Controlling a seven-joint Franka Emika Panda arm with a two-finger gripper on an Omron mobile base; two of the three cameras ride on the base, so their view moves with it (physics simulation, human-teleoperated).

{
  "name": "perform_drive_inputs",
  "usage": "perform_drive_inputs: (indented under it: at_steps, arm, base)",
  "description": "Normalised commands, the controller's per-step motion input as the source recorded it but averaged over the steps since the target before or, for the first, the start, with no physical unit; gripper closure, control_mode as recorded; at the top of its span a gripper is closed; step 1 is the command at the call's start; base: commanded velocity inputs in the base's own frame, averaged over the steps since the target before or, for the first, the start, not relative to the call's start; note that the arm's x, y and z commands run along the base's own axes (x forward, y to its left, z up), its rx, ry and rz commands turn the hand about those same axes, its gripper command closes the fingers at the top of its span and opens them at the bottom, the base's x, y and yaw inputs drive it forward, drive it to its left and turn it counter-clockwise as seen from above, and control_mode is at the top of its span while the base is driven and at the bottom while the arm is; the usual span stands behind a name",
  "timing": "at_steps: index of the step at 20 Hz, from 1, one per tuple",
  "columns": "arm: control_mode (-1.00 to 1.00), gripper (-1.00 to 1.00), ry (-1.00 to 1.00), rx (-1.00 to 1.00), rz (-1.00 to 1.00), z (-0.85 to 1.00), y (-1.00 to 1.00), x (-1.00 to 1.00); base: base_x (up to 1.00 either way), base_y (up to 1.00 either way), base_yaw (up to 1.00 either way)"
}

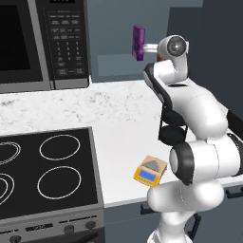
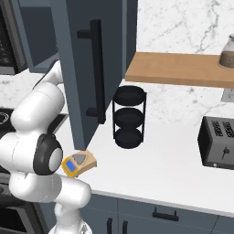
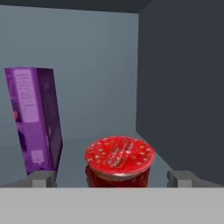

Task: Pick the yogurt and place it on the digital scale for weighing, and close the cabinet.

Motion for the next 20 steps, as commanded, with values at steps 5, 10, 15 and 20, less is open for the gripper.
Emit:
perform_drive_inputs:
  at_steps: [5,10,15,20]
  arm:
    - [-1.00,-1.00,0.00,0.00,0.00,0.00,-0.12,0.21]
    - [-1.00,1.00,0.00,0.00,0.00,0.00,-0.04,0.26]
    - [-1.00,1.00,0.00,0.00,0.00,0.00,0.00,0.23]
    - [-1.00,1.00,0.00,0.00,0.00,0.00,-0.03,0.04]
  base:
    - [0.00,0.00,0.00]
    - [0.00,0.00,0.00]
    - [0.00,0.00,0.00]
    - [0.00,0.00,0.00]
